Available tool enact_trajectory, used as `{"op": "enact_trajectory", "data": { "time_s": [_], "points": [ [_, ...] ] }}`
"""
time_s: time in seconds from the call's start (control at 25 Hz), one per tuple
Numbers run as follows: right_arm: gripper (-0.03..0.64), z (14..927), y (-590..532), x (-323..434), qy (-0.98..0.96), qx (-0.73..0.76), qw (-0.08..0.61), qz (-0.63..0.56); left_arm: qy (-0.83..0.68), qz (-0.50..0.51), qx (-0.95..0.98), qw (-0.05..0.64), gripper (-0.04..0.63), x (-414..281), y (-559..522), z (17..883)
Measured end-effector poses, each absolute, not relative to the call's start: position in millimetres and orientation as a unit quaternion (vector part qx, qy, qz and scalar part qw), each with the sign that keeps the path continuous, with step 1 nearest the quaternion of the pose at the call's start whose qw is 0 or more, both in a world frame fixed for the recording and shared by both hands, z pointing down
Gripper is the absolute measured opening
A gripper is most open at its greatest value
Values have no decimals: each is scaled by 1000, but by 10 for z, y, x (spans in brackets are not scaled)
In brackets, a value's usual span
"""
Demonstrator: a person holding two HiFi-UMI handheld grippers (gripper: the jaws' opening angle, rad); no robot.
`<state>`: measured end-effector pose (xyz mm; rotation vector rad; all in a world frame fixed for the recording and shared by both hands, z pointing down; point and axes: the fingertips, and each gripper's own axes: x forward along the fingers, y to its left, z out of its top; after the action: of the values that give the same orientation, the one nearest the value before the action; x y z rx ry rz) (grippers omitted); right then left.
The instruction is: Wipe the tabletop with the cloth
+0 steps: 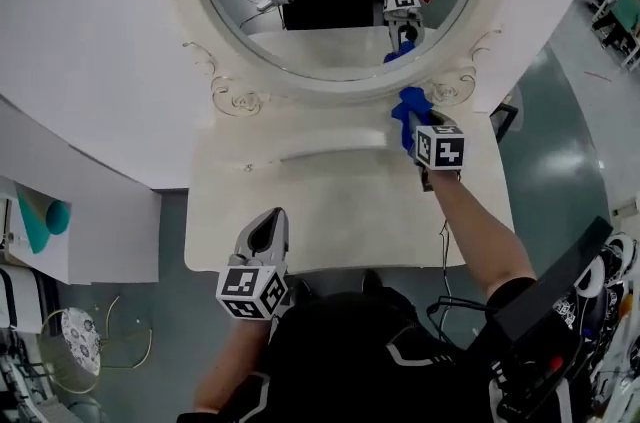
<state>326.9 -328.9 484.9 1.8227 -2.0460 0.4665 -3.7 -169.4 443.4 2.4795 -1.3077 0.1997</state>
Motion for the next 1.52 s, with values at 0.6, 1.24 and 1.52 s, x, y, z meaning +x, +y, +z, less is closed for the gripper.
{"op": "enact_trajectory", "data": {
  "time_s": [0.6,1.24,1.52],
  "points": [
    [84,4676,-3483,-734,-869,438,176,144,-576,26,798,173,8,-1972,-1423,4423],
    [84,5577,-3625,-1532,-814,475,306,133,-618,33,765,181,8,-2970,-1095,4562],
    [84,5628,-3533,-1110,-799,498,267,205,-589,32,788,175,9,-2670,-1234,4492]
  ]
}}
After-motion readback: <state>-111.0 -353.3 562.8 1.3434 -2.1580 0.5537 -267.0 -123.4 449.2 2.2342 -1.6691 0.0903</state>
